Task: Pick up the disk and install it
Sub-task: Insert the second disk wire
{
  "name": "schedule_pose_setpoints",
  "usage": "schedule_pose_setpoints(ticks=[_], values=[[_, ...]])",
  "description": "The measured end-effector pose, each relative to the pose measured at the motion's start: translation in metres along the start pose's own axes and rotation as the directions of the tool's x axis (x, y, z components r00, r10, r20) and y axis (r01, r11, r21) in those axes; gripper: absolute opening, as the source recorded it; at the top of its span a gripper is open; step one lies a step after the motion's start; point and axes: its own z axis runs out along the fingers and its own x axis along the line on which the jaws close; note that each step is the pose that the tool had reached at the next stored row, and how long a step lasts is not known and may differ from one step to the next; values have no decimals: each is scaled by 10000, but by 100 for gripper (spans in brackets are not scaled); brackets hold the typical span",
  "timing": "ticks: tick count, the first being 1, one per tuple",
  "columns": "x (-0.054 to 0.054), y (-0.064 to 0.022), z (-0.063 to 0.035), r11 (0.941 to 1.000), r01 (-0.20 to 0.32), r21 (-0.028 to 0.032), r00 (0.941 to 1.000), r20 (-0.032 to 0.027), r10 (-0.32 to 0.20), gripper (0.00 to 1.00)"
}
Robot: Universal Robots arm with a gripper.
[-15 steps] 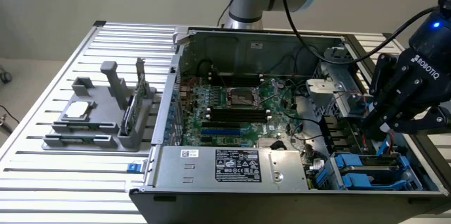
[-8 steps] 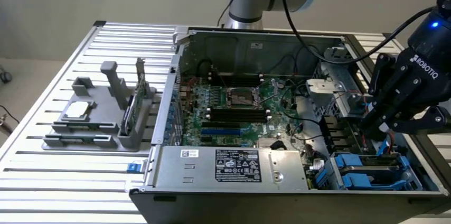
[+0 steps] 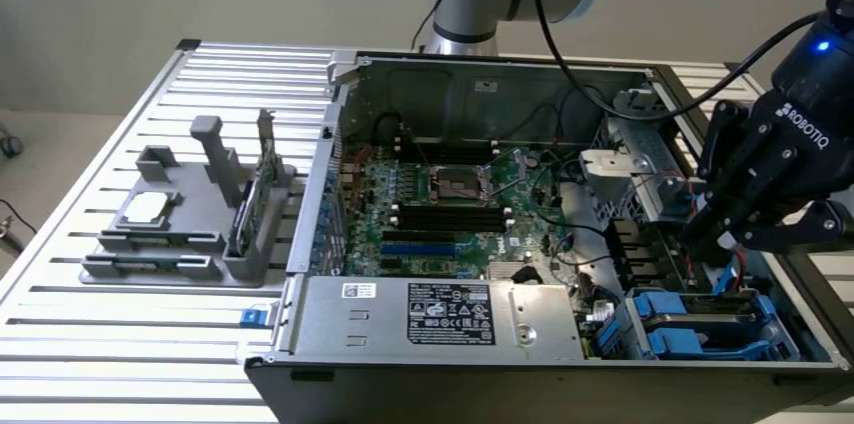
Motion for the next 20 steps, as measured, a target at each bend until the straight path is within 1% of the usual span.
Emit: schedule_pose_setpoints(ticks=[3,6,14,20], values=[[44,15,-6,10000,0,1,10000,-1,0,25],[71,62,-17,10000,0,0,10000,3,0,25],[83,162,0,10000,1,1,10000,3,-1,25],[88,205,35,10000,18,1,10000,4,-18,25]])
